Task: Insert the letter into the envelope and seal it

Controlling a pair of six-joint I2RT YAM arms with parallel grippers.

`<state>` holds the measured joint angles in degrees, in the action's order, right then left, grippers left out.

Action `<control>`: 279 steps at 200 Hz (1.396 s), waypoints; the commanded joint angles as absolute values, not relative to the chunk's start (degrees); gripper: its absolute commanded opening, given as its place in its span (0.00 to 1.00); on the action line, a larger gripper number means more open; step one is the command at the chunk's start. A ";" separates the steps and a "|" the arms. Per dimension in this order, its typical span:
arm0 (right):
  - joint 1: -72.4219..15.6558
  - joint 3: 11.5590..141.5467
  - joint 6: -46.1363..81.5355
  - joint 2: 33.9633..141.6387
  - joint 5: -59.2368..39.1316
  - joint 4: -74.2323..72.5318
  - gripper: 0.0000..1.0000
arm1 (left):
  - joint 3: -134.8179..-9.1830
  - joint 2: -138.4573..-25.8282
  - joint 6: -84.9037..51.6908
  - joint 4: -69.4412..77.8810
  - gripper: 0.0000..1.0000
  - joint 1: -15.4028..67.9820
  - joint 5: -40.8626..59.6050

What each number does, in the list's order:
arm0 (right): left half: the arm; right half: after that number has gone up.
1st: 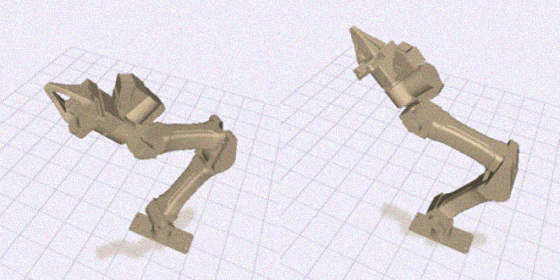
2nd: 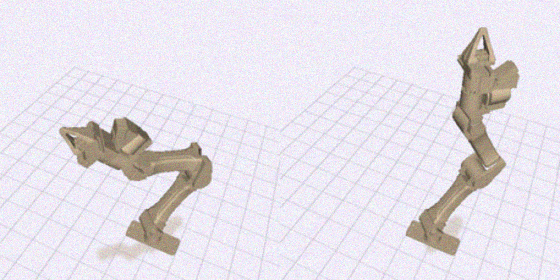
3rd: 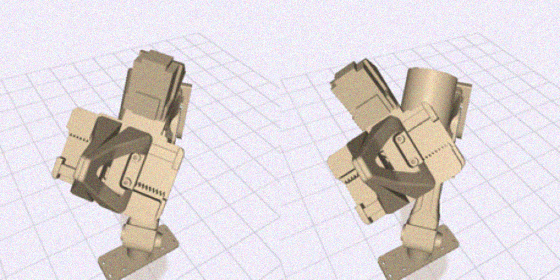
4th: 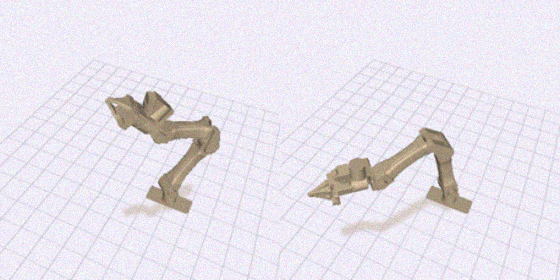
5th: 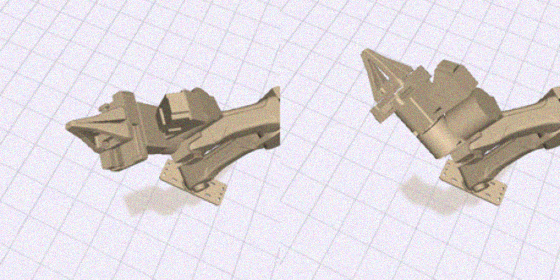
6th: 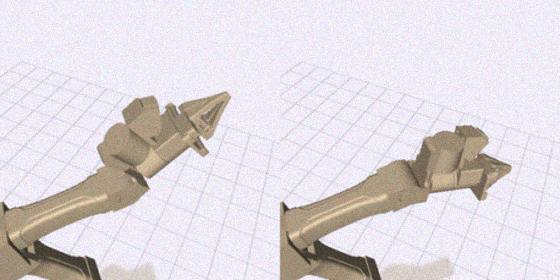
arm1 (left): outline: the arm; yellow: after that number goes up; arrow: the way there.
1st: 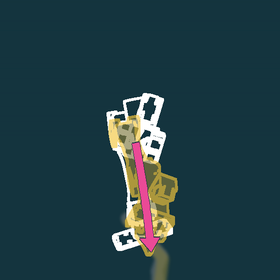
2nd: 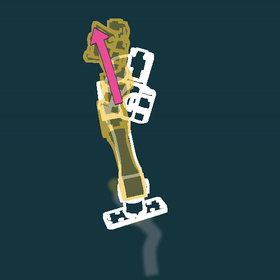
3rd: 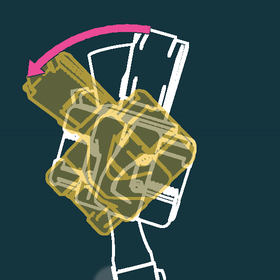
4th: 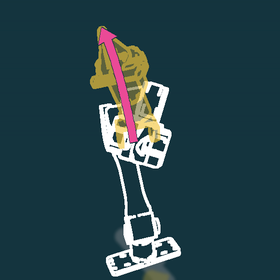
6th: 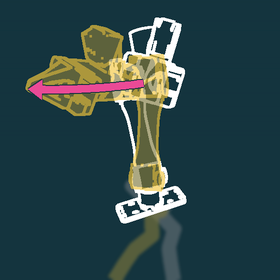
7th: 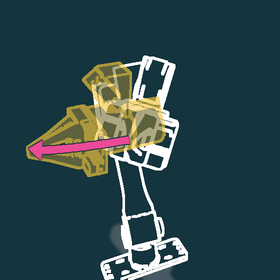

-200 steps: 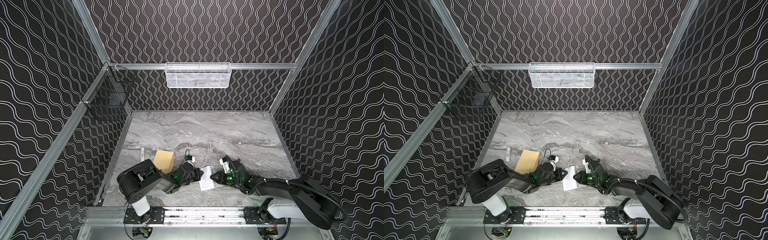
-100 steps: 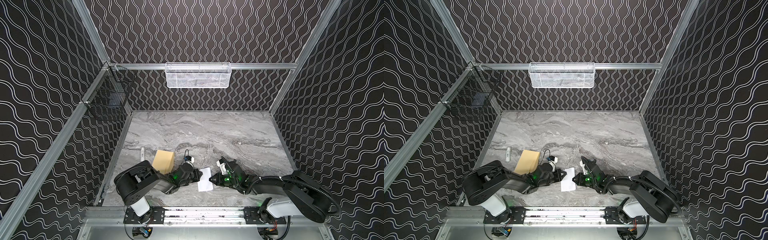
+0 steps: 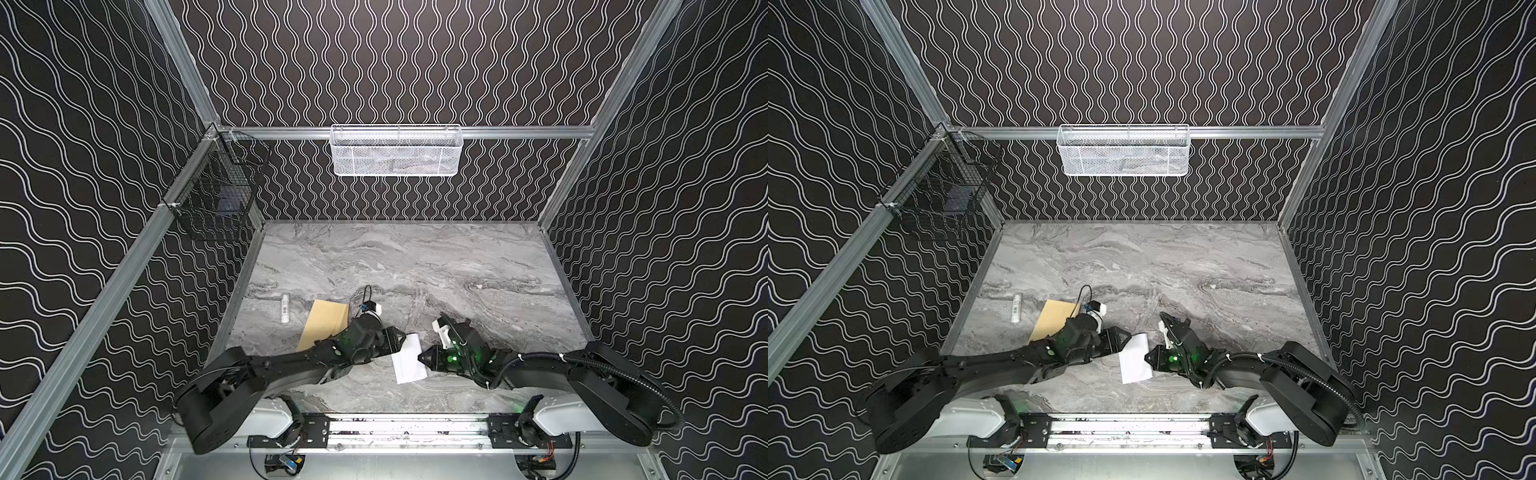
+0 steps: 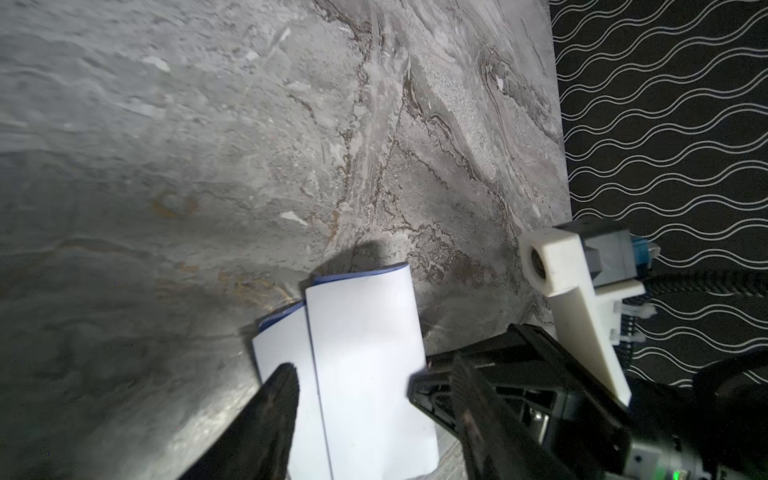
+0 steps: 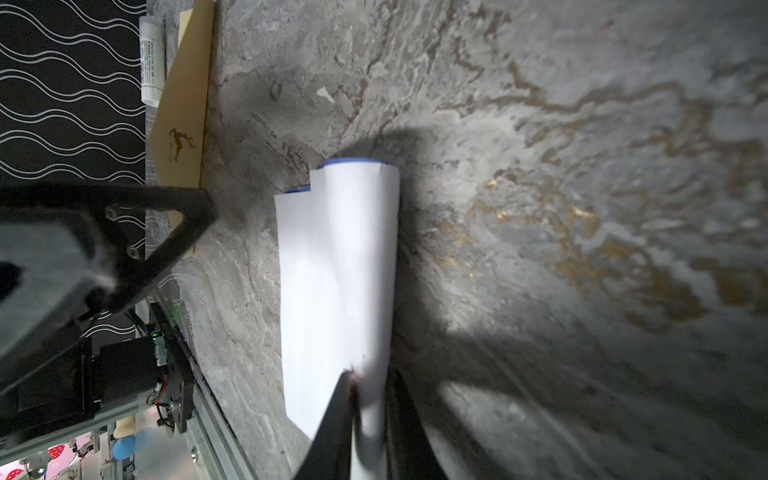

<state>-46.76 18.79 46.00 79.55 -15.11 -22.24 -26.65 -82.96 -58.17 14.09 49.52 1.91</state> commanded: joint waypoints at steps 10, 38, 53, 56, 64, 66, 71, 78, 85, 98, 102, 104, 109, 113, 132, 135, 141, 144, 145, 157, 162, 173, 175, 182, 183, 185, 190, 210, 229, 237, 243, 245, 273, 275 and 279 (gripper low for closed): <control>-47.11 19.64 45.53 79.65 -13.97 -21.25 0.16 | -25.03 -80.79 -56.95 6.94 0.55 49.39 1.61; -47.53 20.20 45.57 79.74 -13.62 -20.88 0.16 | -22.18 -82.65 -57.41 11.93 0.34 49.42 3.25; -47.85 20.64 45.38 79.72 -13.30 -20.07 0.16 | -21.80 -83.92 -57.23 13.75 0.25 49.39 3.48; -47.94 20.75 45.31 79.72 -13.23 -19.86 0.16 | -21.80 -84.24 -57.22 14.11 0.24 49.39 3.63; -48.16 21.12 45.14 79.69 -13.02 -19.20 0.16 | -21.68 -85.20 -57.01 15.21 0.21 49.39 3.93; -48.23 21.23 45.10 79.69 -12.97 -19.06 0.16 | -21.66 -85.42 -56.99 15.51 0.21 49.39 4.01; -48.32 21.47 44.92 79.69 -12.85 -18.68 0.17 | -21.62 -86.07 -56.91 16.01 0.20 49.39 4.27; -48.57 21.74 44.70 79.71 -12.75 -18.24 0.17 | -21.71 -87.04 -56.80 16.71 0.20 49.40 4.44; -48.75 22.02 44.52 79.76 -12.58 -17.79 0.17 | -21.54 -87.95 -56.84 17.80 0.19 49.39 4.78; -49.06 22.42 44.37 79.97 -12.33 -17.20 0.17 | -21.27 -89.70 -56.83 19.76 0.16 49.40 5.37; -49.12 22.56 44.30 80.10 -12.26 -17.07 0.17 | -21.21 -90.20 -56.78 20.29 0.15 49.44 5.58; -49.13 22.58 44.30 80.14 -12.23 -17.05 0.17 | -21.23 -90.42 -56.78 20.43 0.15 49.41 5.66; -49.22 22.67 44.32 80.24 -12.22 -16.92 0.17 | -21.34 -90.94 -56.80 20.63 0.13 49.39 5.77; -49.34 22.73 44.32 80.32 -12.22 -16.89 0.17 | -21.22 -91.33 -56.88 20.70 0.12 49.39 5.76; -49.90 23.23 44.28 80.89 -11.98 -16.66 0.17 | -20.54 -92.28 -57.21 21.76 0.06 49.40 5.77; -49.95 23.33 44.23 81.01 -11.89 -16.47 0.18 | -20.43 -92.41 -57.14 21.84 0.06 49.39 5.72; -50.17 23.70 44.17 81.31 -11.74 -16.08 0.18 | -20.30 -92.58 -57.24 21.94 0.04 49.39 5.70; -50.30 23.89 44.01 81.49 -11.65 -15.90 0.18 | -20.16 -92.62 -57.21 21.89 0.04 49.39 5.71; -50.33 23.94 43.98 81.52 -11.63 -15.81 0.18 | -20.19 -92.63 -57.17 21.93 0.04 49.39 5.71; -51.02 24.71 43.62 82.14 -11.28 -15.06 0.18 | -19.95 -92.97 -57.11 22.17 0.01 49.44 5.55; -51.32 25.04 43.44 82.33 -11.02 -14.62 0.18 | -19.88 -93.05 -57.06 22.23 0.01 49.45 5.61; -51.98 25.85 43.15 82.85 -10.59 -13.91 0.19 | -19.70 -93.38 -57.04 22.70 0.00 49.48 5.83; -52.11 25.95 43.09 82.94 -10.56 -13.80 0.20 | -19.71 -93.42 -57.04 22.84 0.00 49.48 5.92; -52.44 26.38 42.98 83.15 -10.55 -13.66 0.21 | -19.63 -93.67 -57.06 23.18 0.00 49.47 5.98; -52.46 26.37 42.98 83.24 -10.55 -13.64 0.21 | -19.66 -93.68 -57.05 23.19 0.00 49.43 5.98; -52.53 26.48 42.98 83.34 -10.48 -13.67 0.21 | -19.68 -93.73 -57.04 23.20 0.00 49.43 6.02; -52.66 26.62 43.11 83.44 -10.46 -13.58 0.21 | -19.59 -93.85 -57.18 23.20 0.00 49.48 5.91; -52.76 27.11 43.52 84.26 -10.29 -13.37 0.22 | -19.24 -93.96 -57.28 23.72 0.00 49.49 5.73; -52.89 27.25 43.99 84.88 -10.09 -13.31 0.23 | -19.17 -93.64 -57.30 23.57 0.00 49.53 5.63; -52.92 27.25 44.15 85.06 -9.90 -13.31 0.24 | -18.99 -93.39 -57.30 23.52 0.00 49.48 5.53; -52.98 27.44 44.15 85.27 -9.73 -13.02 0.24 | -18.93 -93.21 -57.28 23.47 0.00 49.44 5.38; -52.99 27.49 44.13 85.32 -9.64 -12.88 0.24 | -18.97 -93.07 -57.26 23.47 0.00 49.41 5.37; -53.17 28.24 43.95 86.12 -8.80 -11.22 0.26 | -18.47 -90.44 -58.31 21.16 0.11 49.42 4.25; -53.24 28.27 43.96 86.18 -8.72 -11.14 0.27 | -18.37 -90.04 -58.44 20.87 0.12 49.40 3.99; -53.26 28.30 43.95 86.15 -8.70 -11.08 0.28 | -18.36 -89.35 -58.57 20.19 0.14 49.39 3.54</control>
<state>-52.99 27.81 43.97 85.58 -10.52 -14.44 -18.81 -91.46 -58.08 26.39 49.47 4.69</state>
